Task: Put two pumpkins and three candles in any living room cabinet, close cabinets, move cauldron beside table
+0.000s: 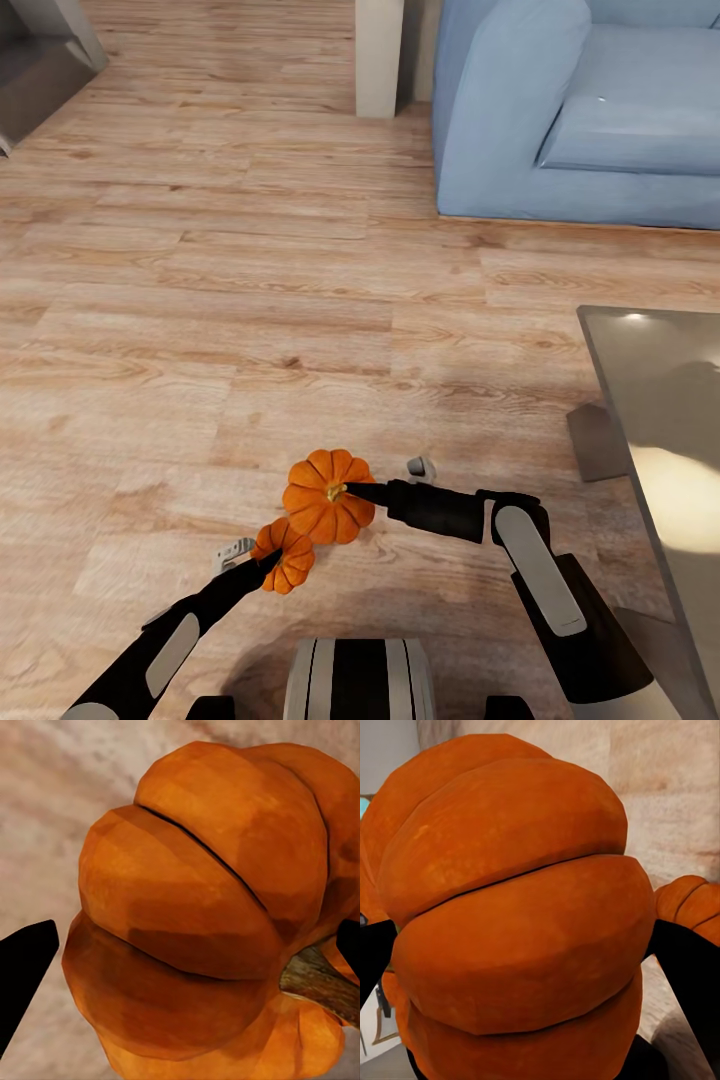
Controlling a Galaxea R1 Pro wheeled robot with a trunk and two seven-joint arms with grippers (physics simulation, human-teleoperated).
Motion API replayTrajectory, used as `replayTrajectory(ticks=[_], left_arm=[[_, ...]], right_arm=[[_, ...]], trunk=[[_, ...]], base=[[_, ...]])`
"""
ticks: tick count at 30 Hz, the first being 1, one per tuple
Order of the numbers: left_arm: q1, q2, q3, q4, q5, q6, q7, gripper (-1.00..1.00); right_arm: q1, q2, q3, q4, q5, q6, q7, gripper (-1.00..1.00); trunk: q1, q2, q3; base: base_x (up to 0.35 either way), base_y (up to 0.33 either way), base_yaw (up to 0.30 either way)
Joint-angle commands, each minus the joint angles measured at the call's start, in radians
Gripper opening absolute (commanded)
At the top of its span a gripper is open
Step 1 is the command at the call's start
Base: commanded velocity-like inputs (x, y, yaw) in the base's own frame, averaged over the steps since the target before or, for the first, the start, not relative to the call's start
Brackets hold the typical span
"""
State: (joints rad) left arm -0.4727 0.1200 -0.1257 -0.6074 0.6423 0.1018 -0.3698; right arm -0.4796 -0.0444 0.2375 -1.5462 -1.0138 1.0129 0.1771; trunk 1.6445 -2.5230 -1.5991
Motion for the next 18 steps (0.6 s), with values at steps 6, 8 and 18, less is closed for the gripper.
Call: replayTrajectory(ticks=[6,8,18], left_arm=[[0.000,0.002,-0.003,0.023,0.000,0.004,0.003,-1.00],[0.000,0.003,-0.002,0.023,0.000,0.004,0.003,-1.00],[0.000,0.004,-0.002,0.023,0.001,0.005,0.003,-1.00]], right_arm=[[-0.001,-0.001,0.000,0.000,0.008,0.004,0.010,-1.00],[-0.001,-0.001,0.000,0.001,0.008,0.004,0.010,-1.00],[-0.001,-0.002,0.000,0.000,0.008,0.004,0.010,-1.00]], trunk=[[0.000,0.000,-0.001],[-0.001,0.000,0.007],[-0.005,0.003,0.046]], base=[[0.000,0.000,0.000],[0.000,0.000,0.000],[0.000,0.000,0.000]])
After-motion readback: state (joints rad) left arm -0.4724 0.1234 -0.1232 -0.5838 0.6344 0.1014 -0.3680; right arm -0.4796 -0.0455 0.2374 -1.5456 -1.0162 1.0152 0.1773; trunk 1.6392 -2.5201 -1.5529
